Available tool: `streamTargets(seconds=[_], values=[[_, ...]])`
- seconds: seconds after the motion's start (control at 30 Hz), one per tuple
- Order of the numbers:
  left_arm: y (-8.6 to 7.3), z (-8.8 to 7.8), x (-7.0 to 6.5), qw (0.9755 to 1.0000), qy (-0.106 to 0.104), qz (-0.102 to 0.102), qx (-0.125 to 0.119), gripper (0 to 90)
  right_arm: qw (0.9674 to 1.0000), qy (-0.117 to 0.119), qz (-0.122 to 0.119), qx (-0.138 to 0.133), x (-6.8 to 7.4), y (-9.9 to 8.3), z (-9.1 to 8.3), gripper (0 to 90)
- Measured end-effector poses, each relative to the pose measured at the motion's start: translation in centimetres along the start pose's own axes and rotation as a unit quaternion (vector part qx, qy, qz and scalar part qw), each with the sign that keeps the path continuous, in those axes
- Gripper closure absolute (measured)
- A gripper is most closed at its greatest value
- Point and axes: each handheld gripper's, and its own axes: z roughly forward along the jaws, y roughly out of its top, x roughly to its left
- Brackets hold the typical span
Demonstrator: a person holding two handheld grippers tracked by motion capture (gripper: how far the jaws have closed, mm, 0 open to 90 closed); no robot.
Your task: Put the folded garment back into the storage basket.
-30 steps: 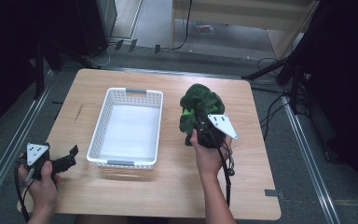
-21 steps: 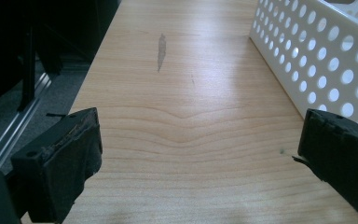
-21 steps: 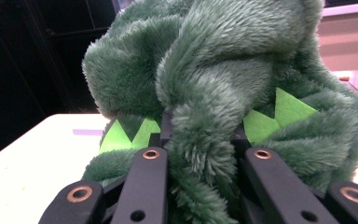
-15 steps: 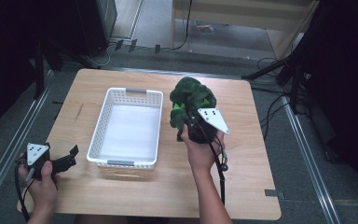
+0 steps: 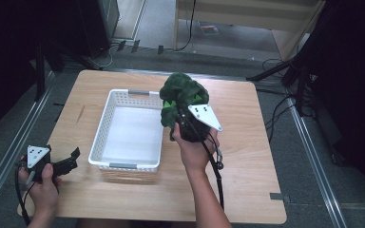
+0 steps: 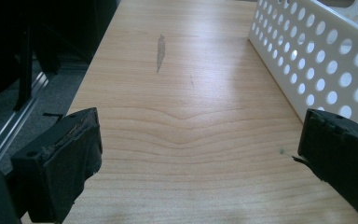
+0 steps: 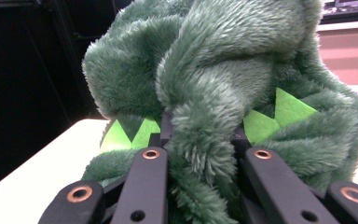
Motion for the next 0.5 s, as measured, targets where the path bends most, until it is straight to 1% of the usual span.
streamTargets(seconds=[0.27,0.5], values=[[0.0,0.0,0.0,1.0,-0.002,-0.002,-0.002,0.5,0.9999,0.015,-0.001,-0.002,1.8,0.5,0.4,77.5],[0.0,0.0,0.0,1.0,-0.002,0.0,-0.001,0.5,0.9996,0.027,0.002,0.004,3.2,0.1,0.9,77.5]])
